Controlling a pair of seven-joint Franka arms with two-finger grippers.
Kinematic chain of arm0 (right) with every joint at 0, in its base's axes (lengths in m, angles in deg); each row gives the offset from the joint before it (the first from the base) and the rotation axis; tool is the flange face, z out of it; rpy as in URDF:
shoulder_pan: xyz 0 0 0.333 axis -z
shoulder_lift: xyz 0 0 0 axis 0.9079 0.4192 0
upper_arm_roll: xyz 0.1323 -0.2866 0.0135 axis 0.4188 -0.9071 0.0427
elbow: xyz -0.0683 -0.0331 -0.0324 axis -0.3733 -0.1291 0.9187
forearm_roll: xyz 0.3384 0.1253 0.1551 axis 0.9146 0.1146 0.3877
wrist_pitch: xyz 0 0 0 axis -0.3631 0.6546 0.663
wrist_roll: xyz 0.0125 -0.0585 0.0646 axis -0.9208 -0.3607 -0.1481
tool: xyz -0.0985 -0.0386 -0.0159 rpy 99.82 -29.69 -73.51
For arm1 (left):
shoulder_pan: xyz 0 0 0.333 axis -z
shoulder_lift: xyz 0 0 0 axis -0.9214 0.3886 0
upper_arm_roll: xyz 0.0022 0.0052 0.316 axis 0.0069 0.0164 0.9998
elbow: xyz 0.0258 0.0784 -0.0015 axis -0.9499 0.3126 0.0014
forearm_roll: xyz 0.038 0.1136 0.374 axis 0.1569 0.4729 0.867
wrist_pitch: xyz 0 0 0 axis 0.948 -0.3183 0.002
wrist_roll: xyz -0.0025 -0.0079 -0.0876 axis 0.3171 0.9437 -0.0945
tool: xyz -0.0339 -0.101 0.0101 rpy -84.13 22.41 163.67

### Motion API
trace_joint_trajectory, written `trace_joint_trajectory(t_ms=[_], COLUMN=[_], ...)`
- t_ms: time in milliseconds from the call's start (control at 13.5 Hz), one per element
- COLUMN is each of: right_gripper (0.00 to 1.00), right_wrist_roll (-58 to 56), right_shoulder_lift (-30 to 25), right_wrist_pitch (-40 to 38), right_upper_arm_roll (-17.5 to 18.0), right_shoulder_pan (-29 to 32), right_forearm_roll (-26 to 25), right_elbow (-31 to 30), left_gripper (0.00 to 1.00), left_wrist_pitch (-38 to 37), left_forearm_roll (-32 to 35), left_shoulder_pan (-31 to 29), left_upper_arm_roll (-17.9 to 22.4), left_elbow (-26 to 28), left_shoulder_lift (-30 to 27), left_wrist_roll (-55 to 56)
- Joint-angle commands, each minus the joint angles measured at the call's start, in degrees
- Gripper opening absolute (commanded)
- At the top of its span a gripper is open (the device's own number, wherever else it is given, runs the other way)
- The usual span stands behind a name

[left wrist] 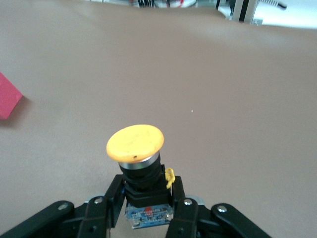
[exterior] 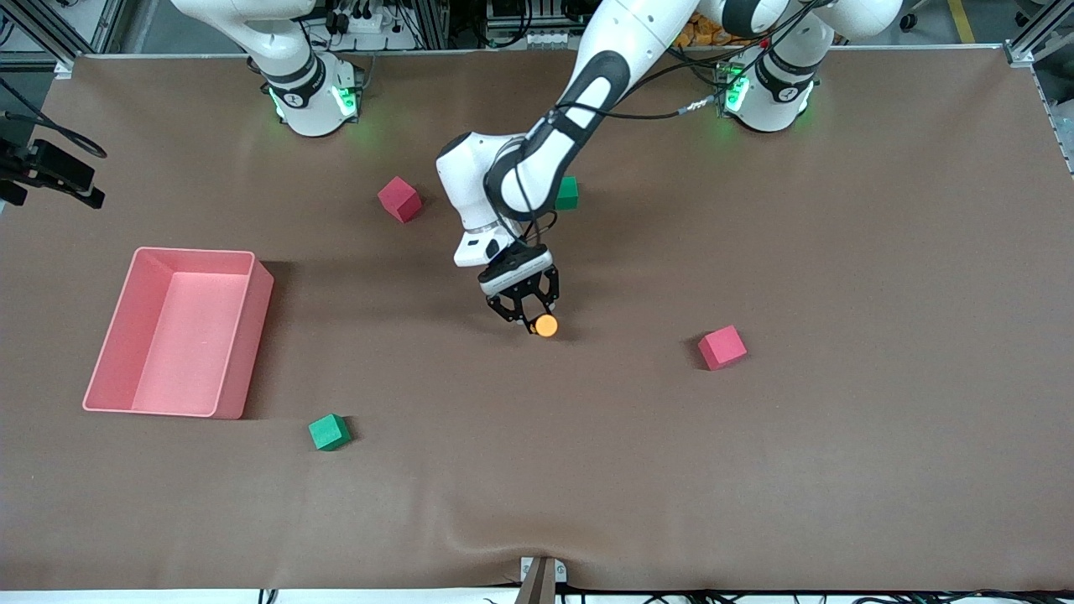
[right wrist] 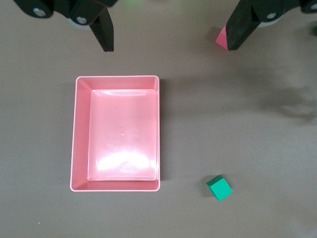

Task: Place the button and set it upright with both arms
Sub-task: 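Turn the held button upright with the left gripper and set it down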

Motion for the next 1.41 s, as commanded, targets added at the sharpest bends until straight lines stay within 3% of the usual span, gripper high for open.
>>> trace_joint_trajectory(t_ms=[0, 223, 445, 1113, 1261, 1335], right_gripper=[1.00, 1.00, 1.00, 1.00, 1.00, 1.00], right_wrist_roll=[0.98, 0.98, 0.98, 1.07, 1.07, 0.98], right_shoulder_lift=[0.45, 0.45, 0.53, 0.45, 0.45, 0.45], right_wrist_pitch=[-0.28, -0.28, -0.19, 0.07, -0.02, -0.10], right_upper_arm_roll=[-0.06, -0.06, -0.06, -0.41, -0.41, -0.41], right_shoulder_pan=[-0.47, -0.39, -0.39, 0.41, 0.32, 0.41], right_forearm_roll=[-0.46, -0.46, -0.46, -0.29, -0.29, -0.29], right_elbow=[0.75, 0.75, 0.75, 0.75, 0.83, 0.83], left_gripper=[0.10, 0.10, 0.10, 0.11, 0.36, 0.41], left_wrist_pitch=[-0.02, -0.63, -1.86, -2.39, -2.39, -2.39], left_forearm_roll=[9.05, 12.58, 20.40, 20.86, 20.68, 20.60], left_shoulder_pan=[1.84, 2.38, 2.73, 3.70, 3.70, 3.70], left_upper_arm_roll=[0.60, 0.69, 0.60, 0.69, 0.69, 0.60], left_elbow=[2.57, 2.58, 2.15, 1.97, 1.79, 1.70], left_shoulder_lift=[1.63, 2.95, 5.06, 8.58, 8.49, 8.41], left_wrist_roll=[8.21, 12.97, 16.14, 18.08, 17.82, 17.64])
